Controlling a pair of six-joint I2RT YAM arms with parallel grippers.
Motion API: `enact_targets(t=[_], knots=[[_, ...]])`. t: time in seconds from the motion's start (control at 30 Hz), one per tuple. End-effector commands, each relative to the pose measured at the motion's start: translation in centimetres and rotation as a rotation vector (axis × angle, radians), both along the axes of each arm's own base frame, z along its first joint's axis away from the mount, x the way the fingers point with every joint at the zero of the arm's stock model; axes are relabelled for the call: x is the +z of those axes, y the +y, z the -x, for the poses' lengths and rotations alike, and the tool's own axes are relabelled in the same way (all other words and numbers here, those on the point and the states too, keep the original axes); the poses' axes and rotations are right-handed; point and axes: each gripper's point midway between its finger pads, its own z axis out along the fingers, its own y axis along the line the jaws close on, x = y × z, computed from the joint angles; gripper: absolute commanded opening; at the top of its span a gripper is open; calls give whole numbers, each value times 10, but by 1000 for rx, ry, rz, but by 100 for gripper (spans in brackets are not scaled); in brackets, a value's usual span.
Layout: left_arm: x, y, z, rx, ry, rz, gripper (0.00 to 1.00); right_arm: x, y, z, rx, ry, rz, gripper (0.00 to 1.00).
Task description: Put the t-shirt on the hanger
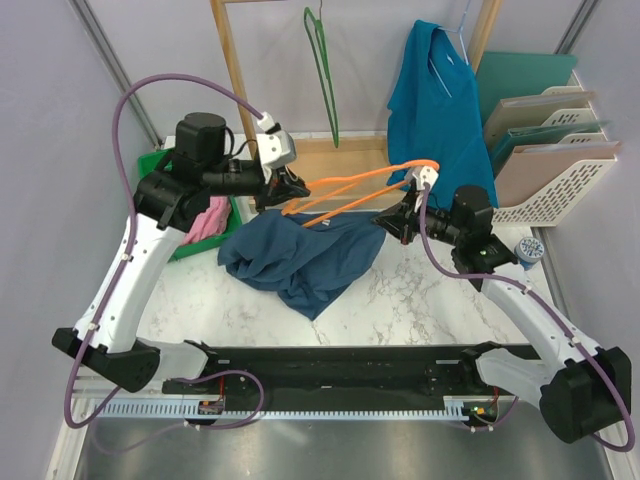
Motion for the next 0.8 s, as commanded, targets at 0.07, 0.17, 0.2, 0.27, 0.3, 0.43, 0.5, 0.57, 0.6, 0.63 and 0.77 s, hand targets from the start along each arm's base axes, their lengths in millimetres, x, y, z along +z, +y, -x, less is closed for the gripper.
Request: enact_targets(t=[0.07, 0.17, 0.2, 0.27, 0.3, 0.43, 0.5, 0.57, 0.6, 0.63, 0.77], knots=[[55, 9, 12, 119, 153, 198, 2, 65, -11, -14, -86, -108, -127, 0], [51, 5, 13, 145, 262, 228, 2, 68, -9, -14, -91, -83, -165, 0], [47, 4, 16, 141, 289, 230, 2, 73, -5, -14, -81, -87, -185, 0], [34, 0, 20, 137, 369, 241, 2, 82, 5, -10, -55, -93, -210, 0], [29, -3, 25, 125, 382, 234, 2, 85, 8, -8, -48, -92, -222, 0], [-6, 11, 27, 130, 273, 110, 2, 96, 2, -11, -85, -139, -192, 0], [-20, 24, 27, 85, 137, 8, 2, 101, -7, -10, -102, -141, -185, 0], [-37, 46, 22, 134, 88, -83, 2, 98, -13, -9, -116, -122, -180, 0], [-43, 55, 23, 119, 23, -113, 2, 95, -15, -9, -121, -112, -174, 0], [-48, 63, 19, 133, 0, -132, 2, 87, -17, -10, -130, -89, -168, 0], [-65, 81, 20, 125, -96, -199, 2, 65, -23, -20, -147, -32, -146, 0]])
